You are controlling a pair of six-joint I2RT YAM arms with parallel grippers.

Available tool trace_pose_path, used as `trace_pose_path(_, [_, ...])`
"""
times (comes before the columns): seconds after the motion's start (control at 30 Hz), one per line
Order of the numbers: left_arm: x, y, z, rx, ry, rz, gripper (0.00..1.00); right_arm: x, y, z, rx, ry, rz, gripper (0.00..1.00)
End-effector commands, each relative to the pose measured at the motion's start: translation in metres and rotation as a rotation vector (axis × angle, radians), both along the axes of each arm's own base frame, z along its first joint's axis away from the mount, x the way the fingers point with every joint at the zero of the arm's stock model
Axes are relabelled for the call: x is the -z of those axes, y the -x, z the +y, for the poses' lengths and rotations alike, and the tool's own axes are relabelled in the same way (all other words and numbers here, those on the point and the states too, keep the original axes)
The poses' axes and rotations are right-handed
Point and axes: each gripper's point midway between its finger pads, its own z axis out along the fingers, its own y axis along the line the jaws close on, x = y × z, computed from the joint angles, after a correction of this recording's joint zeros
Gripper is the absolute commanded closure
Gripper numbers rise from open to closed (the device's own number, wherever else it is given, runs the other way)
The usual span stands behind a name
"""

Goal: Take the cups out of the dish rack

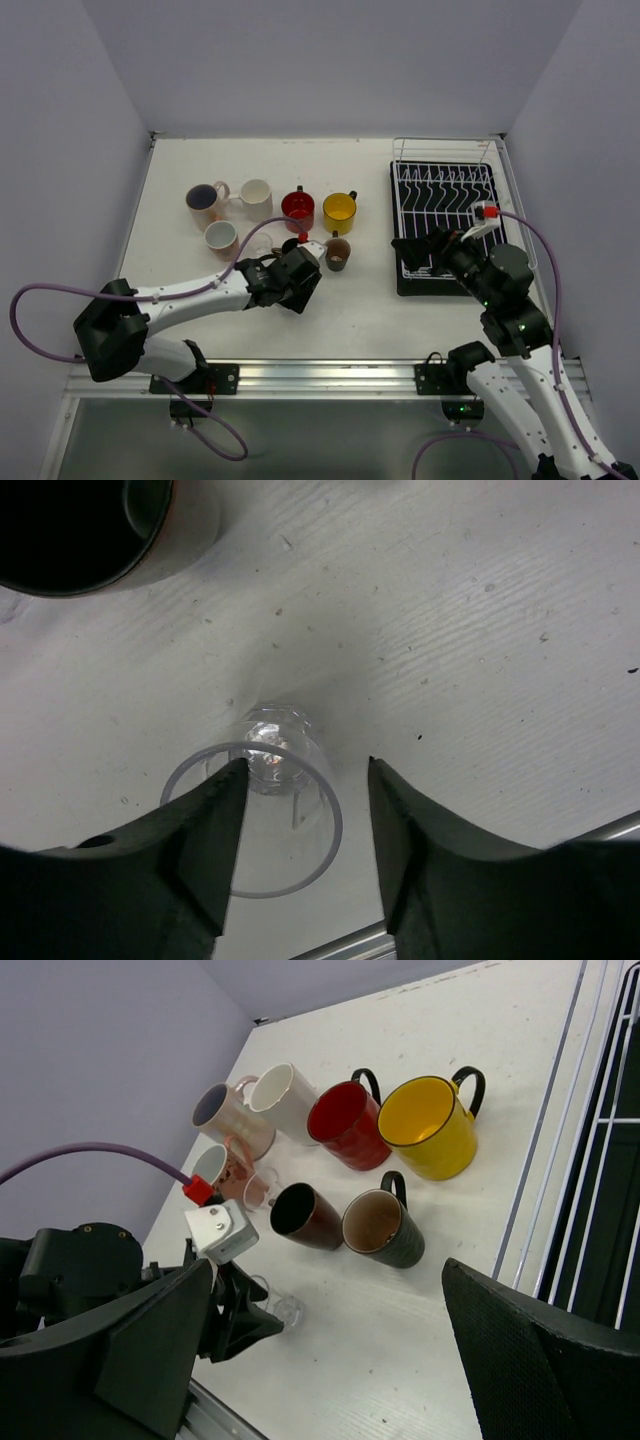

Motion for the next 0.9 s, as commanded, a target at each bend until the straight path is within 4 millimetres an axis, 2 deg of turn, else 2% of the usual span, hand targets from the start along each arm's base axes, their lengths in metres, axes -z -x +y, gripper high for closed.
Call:
trace_pose_path(0.0, [-0.050,-0.020,-0.017,0.006,0.113,-0.143,0.41,-0.027,0.002,-0.002,0.006,-0.024,-0.071,0.01])
trace_pose_path(0.07, [-0.081,-0.029,-0.022,0.008,0.161,-0.210,0.32,-0.038,0.002,-0.003,0.006,-0.008,-0.079,0.01])
trace_pose_path(0.1, [-0.114,-0.034,-0.029,0.004,0.235,-0.267,0.24,-0.037,0.003,-0.003,0.006,-0.003,-0.065,0.01])
trace_pose_path(0.17, [-0.151,-0.038,-0.031,0.007,0.311,-0.336,0.17,-0.047,0.007,-0.005,0.009,-0.018,-0.100,0.01])
trace_pose_path(0.2, [-0.186,-0.039,-0.033,0.011,0.397,-0.400,0.08,-0.051,0.008,-0.007,0.021,-0.020,-0.109,0.01])
trace_pose_path(0.23, [-0.203,-0.039,-0.032,0.014,0.433,-0.433,0.03,-0.054,0.009,-0.009,0.029,-0.017,-0.116,0.01])
trace_pose_path(0.27, [-0.219,-0.038,-0.029,0.022,0.460,-0.468,0.00,-0.067,0.014,-0.013,0.037,-0.011,-0.151,0.01])
trace_pose_path(0.3, [-0.247,-0.035,-0.023,0.024,0.523,-0.522,0.00,-0.068,0.018,-0.017,0.050,-0.005,-0.149,0.01])
trace_pose_path(0.37, [-0.274,-0.032,-0.012,0.021,0.563,-0.588,0.00,-0.083,0.025,-0.026,0.089,-0.018,-0.196,0.01])
trace_pose_path(0.4, [-0.298,-0.026,0.000,0.013,0.608,-0.636,0.00,-0.095,0.034,-0.033,0.108,-0.035,-0.238,0.01])
trace_pose_path(0.47, [-0.323,-0.023,0.018,-0.015,0.630,-0.701,0.00,-0.116,0.047,-0.043,0.140,-0.055,-0.302,0.01])
trace_pose_path(0.5, [-0.343,-0.017,0.034,-0.035,0.667,-0.748,0.00,-0.124,0.056,-0.048,0.149,-0.064,-0.330,0.01])
trace_pose_path(0.57, [-0.361,-0.013,0.054,-0.073,0.689,-0.804,0.00,-0.138,0.069,-0.055,0.163,-0.067,-0.376,0.01])
trace_pose_path(0.67, [-0.390,0.004,0.090,-0.123,0.756,-0.869,0.00,-0.148,0.084,-0.066,0.192,-0.066,-0.412,0.01])
trace_pose_path(0.77, [-0.399,0.013,0.113,-0.159,0.780,-0.903,0.00,-0.152,0.095,-0.073,0.212,-0.076,-0.428,0.01])
trace_pose_path(0.87, [-0.404,0.018,0.125,-0.182,0.797,-0.917,0.00,-0.153,0.100,-0.075,0.215,-0.081,-0.436,0.01])
